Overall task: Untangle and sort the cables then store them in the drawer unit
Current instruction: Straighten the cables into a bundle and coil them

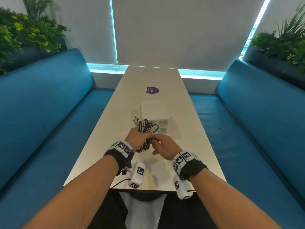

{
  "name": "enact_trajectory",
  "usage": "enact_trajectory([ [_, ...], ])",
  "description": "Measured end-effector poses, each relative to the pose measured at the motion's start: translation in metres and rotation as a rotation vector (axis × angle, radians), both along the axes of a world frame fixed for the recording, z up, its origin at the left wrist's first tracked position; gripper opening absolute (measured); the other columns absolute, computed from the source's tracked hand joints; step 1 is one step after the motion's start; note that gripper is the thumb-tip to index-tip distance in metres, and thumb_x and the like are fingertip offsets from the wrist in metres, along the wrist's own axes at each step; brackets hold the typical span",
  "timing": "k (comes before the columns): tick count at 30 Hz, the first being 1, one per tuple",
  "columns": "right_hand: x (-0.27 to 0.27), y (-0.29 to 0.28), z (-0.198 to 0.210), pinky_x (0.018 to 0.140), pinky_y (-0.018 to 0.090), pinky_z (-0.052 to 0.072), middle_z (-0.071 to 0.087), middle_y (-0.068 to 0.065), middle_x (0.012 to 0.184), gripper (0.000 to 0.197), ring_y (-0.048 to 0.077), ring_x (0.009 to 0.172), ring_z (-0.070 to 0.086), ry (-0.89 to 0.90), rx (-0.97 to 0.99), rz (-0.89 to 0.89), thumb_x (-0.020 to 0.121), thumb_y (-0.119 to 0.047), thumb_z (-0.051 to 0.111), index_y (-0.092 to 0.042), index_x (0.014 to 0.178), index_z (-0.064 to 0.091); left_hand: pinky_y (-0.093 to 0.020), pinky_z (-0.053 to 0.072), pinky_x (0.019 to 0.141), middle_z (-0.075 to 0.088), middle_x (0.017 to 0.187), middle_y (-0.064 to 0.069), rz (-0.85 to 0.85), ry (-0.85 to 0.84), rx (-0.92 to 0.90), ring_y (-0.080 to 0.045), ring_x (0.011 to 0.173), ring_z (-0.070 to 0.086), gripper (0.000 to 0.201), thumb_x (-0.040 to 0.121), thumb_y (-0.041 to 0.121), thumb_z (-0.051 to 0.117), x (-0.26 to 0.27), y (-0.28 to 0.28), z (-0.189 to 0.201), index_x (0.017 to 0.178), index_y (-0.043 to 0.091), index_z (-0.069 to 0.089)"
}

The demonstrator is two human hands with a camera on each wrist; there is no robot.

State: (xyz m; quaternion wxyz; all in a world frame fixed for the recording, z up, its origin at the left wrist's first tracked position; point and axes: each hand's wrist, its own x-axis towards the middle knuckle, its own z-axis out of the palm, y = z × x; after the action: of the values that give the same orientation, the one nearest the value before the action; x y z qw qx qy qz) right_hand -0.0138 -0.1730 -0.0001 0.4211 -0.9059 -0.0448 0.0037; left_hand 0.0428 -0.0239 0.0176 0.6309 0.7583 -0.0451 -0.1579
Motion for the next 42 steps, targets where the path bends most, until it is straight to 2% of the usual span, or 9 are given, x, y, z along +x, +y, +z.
enact_trajectory([
  [5, 0.004, 0.002, 0.003, 0.056, 0.015, 0.04, 0.064, -0.007, 0.072, 0.025, -0.001, 0.056, 0.055, -0.017, -0.12, -0.01, 0.101, -0.021, 0.046, -0.024, 0.089, 0.067, -0.04, 0.053, 0.059, 0.071, 0.073, -0.023, 0.067, -0.013, -0.036, -0.031, 0.061, 0.066, 0.019, 0.065, 0.016, 0.079, -0.005, -0.001, -0.003, 0.079, 0.004, 0.073],
  [11, 0.001, -0.001, -0.002, 0.064, 0.023, 0.044, 0.069, -0.004, 0.073, 0.045, 0.011, 0.072, 0.063, 0.074, -0.165, -0.07, 0.102, -0.046, 0.042, -0.019, 0.079, 0.07, -0.036, 0.047, 0.054, 0.066, 0.068, -0.03, 0.175, 0.024, -0.117, -0.031, 0.052, 0.059, 0.023, 0.056, 0.006, 0.074, -0.004, -0.001, 0.005, 0.073, -0.009, 0.067],
  [19, -0.006, 0.003, -0.001, 0.08, 0.032, 0.04, 0.062, -0.003, 0.099, 0.04, 0.018, 0.094, 0.058, 0.17, -0.2, 0.013, 0.104, -0.04, 0.035, -0.019, 0.101, 0.068, -0.033, 0.048, 0.051, 0.062, 0.056, -0.018, 0.203, 0.087, -0.197, -0.031, 0.055, 0.062, 0.023, 0.079, 0.016, 0.077, -0.006, 0.002, 0.005, 0.068, 0.0, 0.064],
  [24, -0.007, -0.009, -0.006, 0.077, 0.031, 0.041, 0.06, -0.003, 0.097, 0.027, 0.02, 0.092, 0.057, 0.235, -0.167, -0.025, 0.098, -0.019, 0.037, -0.022, 0.099, 0.064, -0.047, 0.058, 0.077, 0.061, 0.054, -0.011, 0.322, 0.18, -0.464, -0.026, 0.054, 0.066, 0.009, 0.087, 0.001, 0.063, 0.004, 0.004, 0.007, 0.081, -0.005, 0.06],
  [27, -0.015, -0.018, -0.019, 0.077, 0.029, 0.047, 0.062, -0.006, 0.082, 0.029, 0.018, 0.083, 0.062, 0.261, -0.176, -0.029, 0.103, -0.028, 0.035, -0.024, 0.106, 0.064, -0.051, 0.057, 0.085, 0.069, 0.069, -0.017, 0.272, 0.216, -0.544, -0.031, 0.072, 0.07, 0.01, 0.089, 0.003, 0.062, 0.01, 0.008, 0.013, 0.086, -0.007, 0.064],
  [31, -0.02, -0.026, -0.023, 0.069, 0.023, 0.049, 0.063, -0.005, 0.078, 0.03, 0.011, 0.068, 0.06, 0.307, -0.144, -0.045, 0.104, -0.036, 0.041, -0.024, 0.102, 0.069, -0.046, 0.04, 0.067, 0.056, 0.055, -0.017, 0.099, 0.139, -0.32, -0.029, 0.054, 0.053, 0.029, 0.081, 0.017, 0.07, 0.006, 0.014, 0.013, 0.055, 0.007, 0.063],
  [34, -0.016, -0.033, -0.016, 0.077, 0.031, 0.045, 0.067, 0.002, 0.096, 0.033, 0.018, 0.086, 0.061, 0.279, -0.281, -0.023, 0.102, -0.04, 0.048, -0.017, 0.104, 0.07, -0.043, 0.044, 0.062, 0.06, 0.057, -0.015, -0.081, 0.066, -0.115, -0.028, 0.05, 0.054, 0.017, 0.078, 0.015, 0.075, 0.0, 0.014, 0.01, 0.073, 0.0, 0.067],
  [37, -0.006, -0.034, -0.006, 0.077, 0.034, 0.044, 0.067, 0.006, 0.098, 0.032, 0.022, 0.089, 0.06, 0.249, -0.331, -0.045, 0.098, -0.043, 0.055, -0.014, 0.106, 0.066, -0.028, 0.048, 0.049, 0.07, 0.065, -0.002, -0.306, 0.028, 0.112, -0.026, 0.053, 0.063, 0.016, 0.081, 0.003, 0.074, -0.007, 0.014, 0.01, 0.096, 0.0, 0.071],
  [42, 0.002, -0.034, 0.01, 0.072, 0.037, 0.048, 0.069, 0.007, 0.086, 0.029, 0.027, 0.08, 0.062, 0.249, -0.392, -0.026, 0.094, -0.039, 0.06, -0.013, 0.085, 0.068, -0.03, 0.051, 0.05, 0.072, 0.069, -0.009, -0.53, -0.049, 0.374, -0.024, 0.055, 0.067, 0.007, 0.079, 0.008, 0.074, -0.017, 0.008, 0.007, 0.083, 0.007, 0.069],
])
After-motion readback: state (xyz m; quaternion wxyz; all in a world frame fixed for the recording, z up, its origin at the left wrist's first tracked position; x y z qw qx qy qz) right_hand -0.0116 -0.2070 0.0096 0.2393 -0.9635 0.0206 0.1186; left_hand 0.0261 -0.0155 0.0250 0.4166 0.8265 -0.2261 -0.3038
